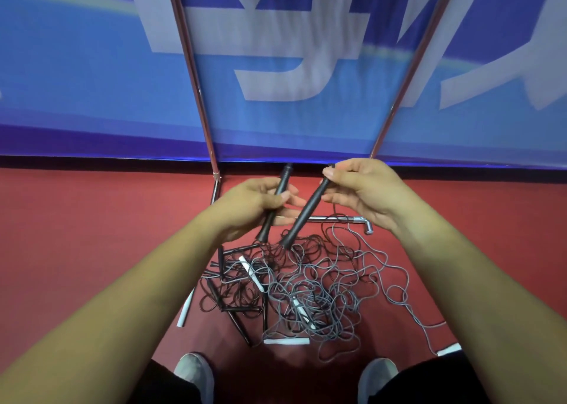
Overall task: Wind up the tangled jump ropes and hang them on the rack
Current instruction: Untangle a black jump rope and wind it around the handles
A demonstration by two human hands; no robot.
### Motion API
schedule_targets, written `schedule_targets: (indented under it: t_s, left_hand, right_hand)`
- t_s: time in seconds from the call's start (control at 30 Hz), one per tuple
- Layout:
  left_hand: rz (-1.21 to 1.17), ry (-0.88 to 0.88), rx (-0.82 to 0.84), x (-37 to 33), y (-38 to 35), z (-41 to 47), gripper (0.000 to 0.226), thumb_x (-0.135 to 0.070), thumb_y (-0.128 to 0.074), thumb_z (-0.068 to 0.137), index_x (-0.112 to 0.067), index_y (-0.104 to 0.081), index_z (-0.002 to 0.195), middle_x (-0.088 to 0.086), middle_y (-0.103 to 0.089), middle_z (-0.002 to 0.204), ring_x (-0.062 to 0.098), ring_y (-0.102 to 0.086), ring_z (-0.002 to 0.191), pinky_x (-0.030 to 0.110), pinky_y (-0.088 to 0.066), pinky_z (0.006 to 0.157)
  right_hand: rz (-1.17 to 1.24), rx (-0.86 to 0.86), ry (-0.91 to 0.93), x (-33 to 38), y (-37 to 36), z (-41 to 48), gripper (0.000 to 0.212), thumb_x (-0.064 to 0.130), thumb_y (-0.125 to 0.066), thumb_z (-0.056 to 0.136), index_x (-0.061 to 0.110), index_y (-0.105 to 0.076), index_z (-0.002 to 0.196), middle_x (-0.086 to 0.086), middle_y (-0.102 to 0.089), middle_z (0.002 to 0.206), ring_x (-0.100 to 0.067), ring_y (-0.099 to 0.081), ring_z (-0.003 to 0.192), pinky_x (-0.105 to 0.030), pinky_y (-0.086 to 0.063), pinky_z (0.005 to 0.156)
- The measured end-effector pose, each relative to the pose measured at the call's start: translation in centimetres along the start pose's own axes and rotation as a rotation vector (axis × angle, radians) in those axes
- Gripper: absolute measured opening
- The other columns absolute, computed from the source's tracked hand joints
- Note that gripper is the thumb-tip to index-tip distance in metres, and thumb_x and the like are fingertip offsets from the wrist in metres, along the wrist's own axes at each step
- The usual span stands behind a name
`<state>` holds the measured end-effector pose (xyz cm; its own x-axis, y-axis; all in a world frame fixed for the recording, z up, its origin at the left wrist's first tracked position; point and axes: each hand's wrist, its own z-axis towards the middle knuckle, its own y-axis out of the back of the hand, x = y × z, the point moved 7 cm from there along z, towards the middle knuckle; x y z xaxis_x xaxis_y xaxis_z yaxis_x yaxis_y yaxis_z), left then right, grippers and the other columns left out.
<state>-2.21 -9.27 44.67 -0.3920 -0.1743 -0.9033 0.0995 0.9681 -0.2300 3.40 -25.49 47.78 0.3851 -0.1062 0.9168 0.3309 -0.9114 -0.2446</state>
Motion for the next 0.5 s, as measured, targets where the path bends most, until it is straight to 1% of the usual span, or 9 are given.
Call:
schedule_targets:
  t_s: [0.07, 0.13, 0.2, 0.27, 0.3, 0.33, 0.4, 0.43, 0.5]
  left_hand:
    - [-0.013, 0.052, 0.096, 0.6, -1.1, -0.4, 0.019, -0.007, -0.044, 0.103, -0.005, -0.057, 0.117, 0.029, -0.068, 0.108, 0.032, -0.073, 0.088, 0.038, -0.062, 0.081]
    - [0.029, 0.078, 0.207, 0.9, -2.1, -0.8, 0.025, -0.012, -0.043, 0.105, -0.008, -0.053, 0.127, 0.029, -0.069, 0.108, 0.033, -0.074, 0.085, 0.038, -0.063, 0.077]
    - [0.136, 0.052, 0.256, 0.9, -2.3, -0.8, 0.025, -0.014, -0.046, 0.103, -0.009, -0.053, 0.126, 0.020, -0.072, 0.099, 0.025, -0.073, 0.076, 0.030, -0.061, 0.070]
    - [0.177, 0.031, 0.266, 0.8, -2.1, -0.7, 0.019, -0.017, -0.053, 0.098, -0.009, -0.056, 0.115, 0.009, -0.070, 0.085, 0.020, -0.066, 0.068, 0.027, -0.057, 0.065]
    - [0.163, 0.027, 0.284, 0.7, -2.0, -0.8, 0.017, -0.018, -0.056, 0.097, -0.008, -0.056, 0.110, 0.007, -0.067, 0.081, 0.019, -0.062, 0.065, 0.027, -0.055, 0.063]
    - [0.138, 0.019, 0.308, 0.6, -2.1, -0.9, 0.015, -0.017, -0.057, 0.097, -0.006, -0.055, 0.108, 0.007, -0.064, 0.079, 0.019, -0.059, 0.063, 0.027, -0.053, 0.062]
    - [0.078, -0.005, 0.351, 0.2, -2.3, -1.1, 0.015, -0.014, -0.055, 0.096, -0.005, -0.052, 0.107, 0.007, -0.062, 0.079, 0.018, -0.057, 0.061, 0.026, -0.051, 0.061]
    - [0.057, -0.016, 0.366, 0.0, -2.5, -1.2, 0.015, -0.012, -0.053, 0.095, -0.004, -0.051, 0.108, 0.007, -0.061, 0.080, 0.018, -0.057, 0.062, 0.026, -0.051, 0.061]
    - [0.048, -0.025, 0.388, -0.2, -2.8, -1.4, 0.017, -0.011, -0.054, 0.096, -0.005, -0.051, 0.111, 0.007, -0.060, 0.081, 0.018, -0.058, 0.063, 0.026, -0.052, 0.061]
  right_hand:
    - [0.038, 0.013, 0.009, -0.3, -0.8, 0.0, 0.009, -0.006, -0.059, 0.092, -0.002, -0.052, 0.095, -0.015, -0.063, 0.076, -0.018, -0.070, 0.063, -0.027, -0.059, 0.060]
    - [0.058, 0.023, 0.017, -0.7, -1.5, 0.1, 0.012, -0.007, -0.059, 0.092, -0.003, -0.051, 0.100, -0.015, -0.067, 0.075, -0.020, -0.072, 0.067, -0.026, -0.059, 0.061]
    - [-0.014, 0.006, 0.027, -1.1, -1.5, 0.2, 0.014, -0.003, -0.064, 0.090, -0.003, -0.052, 0.098, -0.016, -0.068, 0.079, -0.020, -0.071, 0.068, -0.026, -0.059, 0.061]
    - [-0.223, -0.037, 0.084, -0.8, -0.8, 0.4, 0.021, 0.006, -0.072, 0.087, 0.005, -0.055, 0.100, -0.014, -0.065, 0.083, -0.019, -0.067, 0.067, -0.028, -0.058, 0.060]
    - [-0.368, -0.063, 0.145, -0.2, -0.3, 0.6, 0.028, 0.013, -0.075, 0.086, 0.012, -0.056, 0.106, -0.011, -0.064, 0.089, -0.018, -0.066, 0.071, -0.030, -0.058, 0.065]
    - [-0.490, -0.057, 0.206, 0.3, -0.1, 0.7, 0.033, 0.019, -0.075, 0.086, 0.021, -0.057, 0.114, -0.006, -0.065, 0.099, -0.016, -0.066, 0.081, -0.031, -0.056, 0.076]
    - [-0.577, 0.097, 0.265, 0.6, -0.8, 0.8, 0.028, 0.027, -0.066, 0.094, 0.031, -0.061, 0.122, 0.003, -0.066, 0.120, -0.008, -0.063, 0.108, -0.029, -0.047, 0.101]
    - [-0.554, 0.182, 0.251, 0.3, -1.3, 0.6, 0.022, 0.031, -0.063, 0.096, 0.030, -0.067, 0.118, 0.004, -0.068, 0.121, -0.008, -0.061, 0.114, -0.029, -0.042, 0.108]
    - [-0.449, 0.253, 0.204, 0.0, -1.4, 0.6, 0.022, 0.038, -0.065, 0.092, 0.021, -0.075, 0.101, -0.001, -0.073, 0.103, -0.015, -0.064, 0.104, -0.034, -0.044, 0.105]
